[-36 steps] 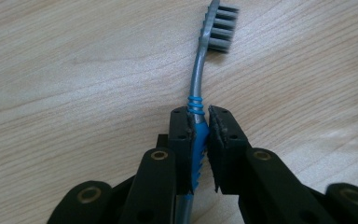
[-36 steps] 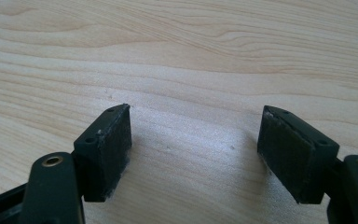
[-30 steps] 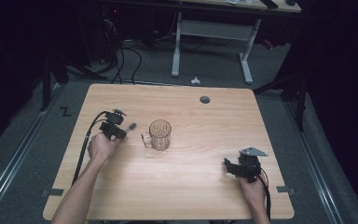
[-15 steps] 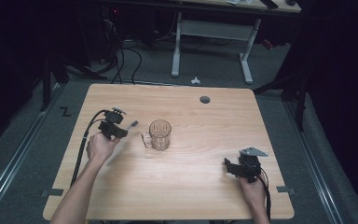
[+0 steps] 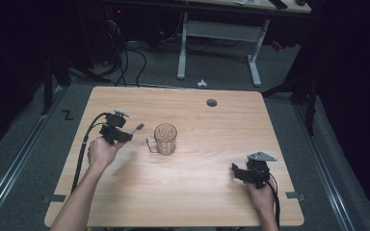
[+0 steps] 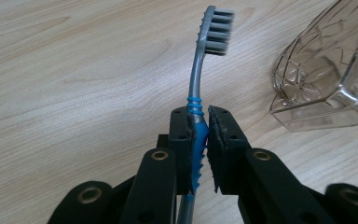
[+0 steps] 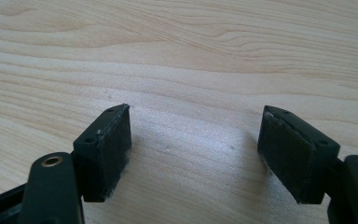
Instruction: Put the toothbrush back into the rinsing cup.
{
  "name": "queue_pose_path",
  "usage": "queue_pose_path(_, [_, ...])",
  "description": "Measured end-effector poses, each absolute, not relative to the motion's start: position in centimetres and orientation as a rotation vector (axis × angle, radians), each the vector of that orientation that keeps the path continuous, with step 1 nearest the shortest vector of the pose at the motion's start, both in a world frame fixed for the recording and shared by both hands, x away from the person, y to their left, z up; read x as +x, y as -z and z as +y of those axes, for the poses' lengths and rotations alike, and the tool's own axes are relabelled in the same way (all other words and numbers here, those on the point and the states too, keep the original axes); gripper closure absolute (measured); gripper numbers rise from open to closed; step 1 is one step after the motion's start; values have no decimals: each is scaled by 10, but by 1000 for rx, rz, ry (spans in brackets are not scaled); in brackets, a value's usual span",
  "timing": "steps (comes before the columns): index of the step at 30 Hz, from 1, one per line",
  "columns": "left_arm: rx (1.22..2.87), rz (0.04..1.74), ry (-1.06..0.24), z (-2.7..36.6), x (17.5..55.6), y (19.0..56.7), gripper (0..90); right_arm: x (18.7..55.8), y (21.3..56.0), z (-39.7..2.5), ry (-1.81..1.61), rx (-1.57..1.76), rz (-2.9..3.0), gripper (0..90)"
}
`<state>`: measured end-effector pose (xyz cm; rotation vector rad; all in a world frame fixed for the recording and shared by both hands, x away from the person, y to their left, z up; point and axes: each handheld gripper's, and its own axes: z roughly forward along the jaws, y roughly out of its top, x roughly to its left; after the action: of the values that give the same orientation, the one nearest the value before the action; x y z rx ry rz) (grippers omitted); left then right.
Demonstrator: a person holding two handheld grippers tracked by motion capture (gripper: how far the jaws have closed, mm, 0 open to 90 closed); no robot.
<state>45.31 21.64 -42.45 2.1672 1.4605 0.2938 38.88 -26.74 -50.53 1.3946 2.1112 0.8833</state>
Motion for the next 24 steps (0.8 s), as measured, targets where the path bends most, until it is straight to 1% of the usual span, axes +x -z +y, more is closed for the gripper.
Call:
queue_pose_path(10, [2139,1444,-295,222,444,412,801,389,505,-267,-884,1394,2112,258])
queue_pose_path(24, [2125,1437,-309,226,435,406,800,389,505,-267,-884,1393,2112,258])
